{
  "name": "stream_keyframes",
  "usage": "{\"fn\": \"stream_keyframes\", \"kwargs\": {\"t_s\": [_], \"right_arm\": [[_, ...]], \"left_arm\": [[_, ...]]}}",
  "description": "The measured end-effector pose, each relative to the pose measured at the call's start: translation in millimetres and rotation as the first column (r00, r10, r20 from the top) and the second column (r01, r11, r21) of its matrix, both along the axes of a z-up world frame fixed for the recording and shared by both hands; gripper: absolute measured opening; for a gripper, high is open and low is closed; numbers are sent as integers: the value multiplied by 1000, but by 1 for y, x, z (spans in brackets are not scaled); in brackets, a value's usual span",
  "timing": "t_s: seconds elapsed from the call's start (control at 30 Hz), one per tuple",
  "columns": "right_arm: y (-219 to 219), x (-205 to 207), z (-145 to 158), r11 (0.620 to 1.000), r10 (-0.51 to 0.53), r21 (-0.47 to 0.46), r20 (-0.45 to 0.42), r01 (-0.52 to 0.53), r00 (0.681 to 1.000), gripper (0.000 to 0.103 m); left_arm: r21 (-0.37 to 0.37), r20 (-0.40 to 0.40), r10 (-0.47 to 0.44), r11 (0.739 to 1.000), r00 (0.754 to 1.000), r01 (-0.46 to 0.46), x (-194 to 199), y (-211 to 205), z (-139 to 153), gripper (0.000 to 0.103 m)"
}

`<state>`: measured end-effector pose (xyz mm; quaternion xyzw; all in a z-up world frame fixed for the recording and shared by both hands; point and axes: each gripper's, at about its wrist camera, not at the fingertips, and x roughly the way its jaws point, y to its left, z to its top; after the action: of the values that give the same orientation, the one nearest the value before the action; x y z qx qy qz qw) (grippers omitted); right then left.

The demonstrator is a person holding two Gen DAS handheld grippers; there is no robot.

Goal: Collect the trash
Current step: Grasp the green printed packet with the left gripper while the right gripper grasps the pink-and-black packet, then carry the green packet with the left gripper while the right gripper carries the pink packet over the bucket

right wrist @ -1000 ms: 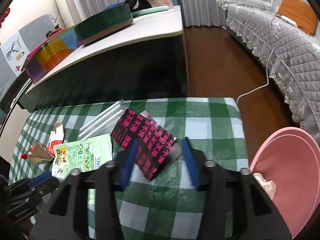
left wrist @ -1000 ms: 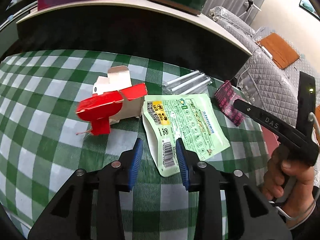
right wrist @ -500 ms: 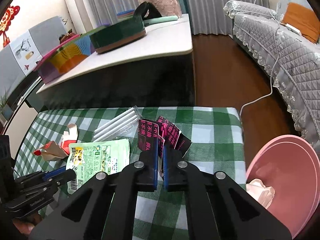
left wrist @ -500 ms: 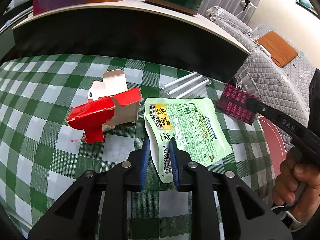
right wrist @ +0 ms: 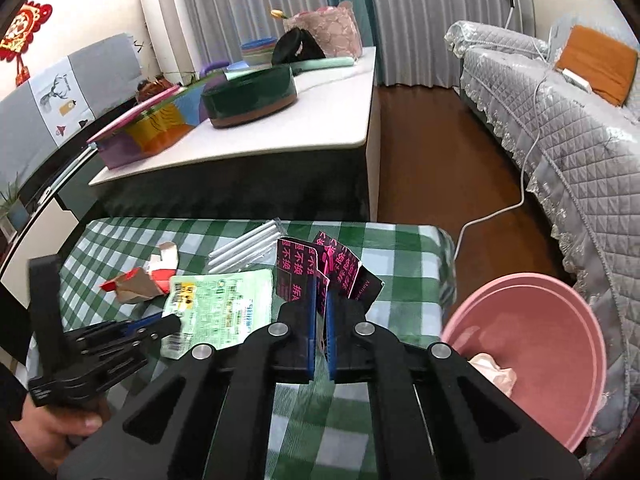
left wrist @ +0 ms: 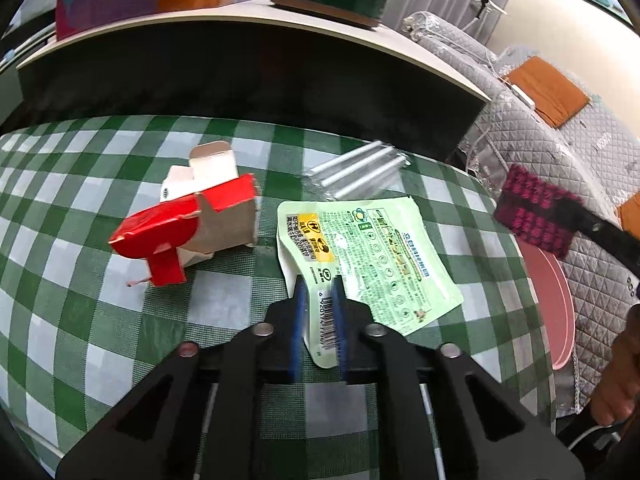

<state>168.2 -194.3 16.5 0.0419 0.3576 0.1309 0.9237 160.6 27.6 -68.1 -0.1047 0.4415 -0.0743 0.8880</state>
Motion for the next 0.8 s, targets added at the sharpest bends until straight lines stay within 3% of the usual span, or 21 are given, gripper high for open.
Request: {"fn": "stream_keyframes", "kwargs": {"t_s": [0.33, 0.8], "right_arm": [[-20, -50, 39, 999, -12, -44, 75, 16, 997, 4], [-44, -90, 34, 992, -96, -68, 140, 106, 986, 4]], "left_arm": [[-3, 81, -43, 999, 996, 43, -19, -10, 28, 3], [45, 175, -74, 997, 982, 67, -60, -26, 64, 1]]}}
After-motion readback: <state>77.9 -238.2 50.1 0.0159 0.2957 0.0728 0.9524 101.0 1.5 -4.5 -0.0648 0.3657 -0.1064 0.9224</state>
